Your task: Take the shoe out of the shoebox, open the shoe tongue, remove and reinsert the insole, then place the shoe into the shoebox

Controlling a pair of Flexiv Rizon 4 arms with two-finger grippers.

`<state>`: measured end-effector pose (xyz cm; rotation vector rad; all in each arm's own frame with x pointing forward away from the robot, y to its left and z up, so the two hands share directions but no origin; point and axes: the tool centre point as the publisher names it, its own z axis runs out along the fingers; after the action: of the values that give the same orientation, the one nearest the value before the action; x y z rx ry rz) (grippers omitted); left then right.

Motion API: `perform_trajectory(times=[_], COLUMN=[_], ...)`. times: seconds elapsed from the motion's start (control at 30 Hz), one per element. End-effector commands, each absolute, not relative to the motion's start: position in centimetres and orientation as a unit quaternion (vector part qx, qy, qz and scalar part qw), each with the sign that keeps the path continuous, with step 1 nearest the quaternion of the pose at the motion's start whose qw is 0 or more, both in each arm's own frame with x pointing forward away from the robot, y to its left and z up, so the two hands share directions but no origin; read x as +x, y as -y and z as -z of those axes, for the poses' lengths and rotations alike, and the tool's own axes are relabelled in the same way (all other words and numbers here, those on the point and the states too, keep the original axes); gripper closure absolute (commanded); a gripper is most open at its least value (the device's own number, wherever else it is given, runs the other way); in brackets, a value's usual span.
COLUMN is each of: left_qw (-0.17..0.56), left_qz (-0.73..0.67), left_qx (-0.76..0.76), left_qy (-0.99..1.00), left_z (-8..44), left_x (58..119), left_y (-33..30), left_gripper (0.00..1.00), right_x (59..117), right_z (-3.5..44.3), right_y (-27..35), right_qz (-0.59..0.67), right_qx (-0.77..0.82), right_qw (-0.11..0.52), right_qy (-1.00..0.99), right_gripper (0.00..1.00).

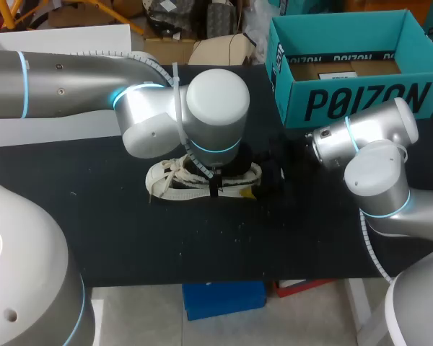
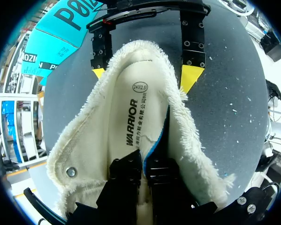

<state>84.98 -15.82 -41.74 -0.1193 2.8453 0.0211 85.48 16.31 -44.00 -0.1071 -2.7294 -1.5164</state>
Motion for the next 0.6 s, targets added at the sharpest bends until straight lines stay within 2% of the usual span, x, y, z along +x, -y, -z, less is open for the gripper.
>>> perform_trajectory(times=[0.03, 0.6], left_qw=[0.096, 0.074], left_qz=[0.047, 0.103], left_qx=[-0.023, 0.025], left_qy=[-0.994, -0.992], left_z=[40.7, 39.1], left_x=[85.5, 85.2], left_y=[14.4, 15.8], left_gripper=[1.00, 1.00], right_x=[85.5, 85.5], right_z=[44.3, 44.3], right_y=[-16.4, -16.4], right_qz=[0.485, 0.485], right_qx=[-0.034, -0.034], right_qw=[0.009, 0.009], right_qy=[0.874, 0.874], right_gripper=[1.00, 1.00])
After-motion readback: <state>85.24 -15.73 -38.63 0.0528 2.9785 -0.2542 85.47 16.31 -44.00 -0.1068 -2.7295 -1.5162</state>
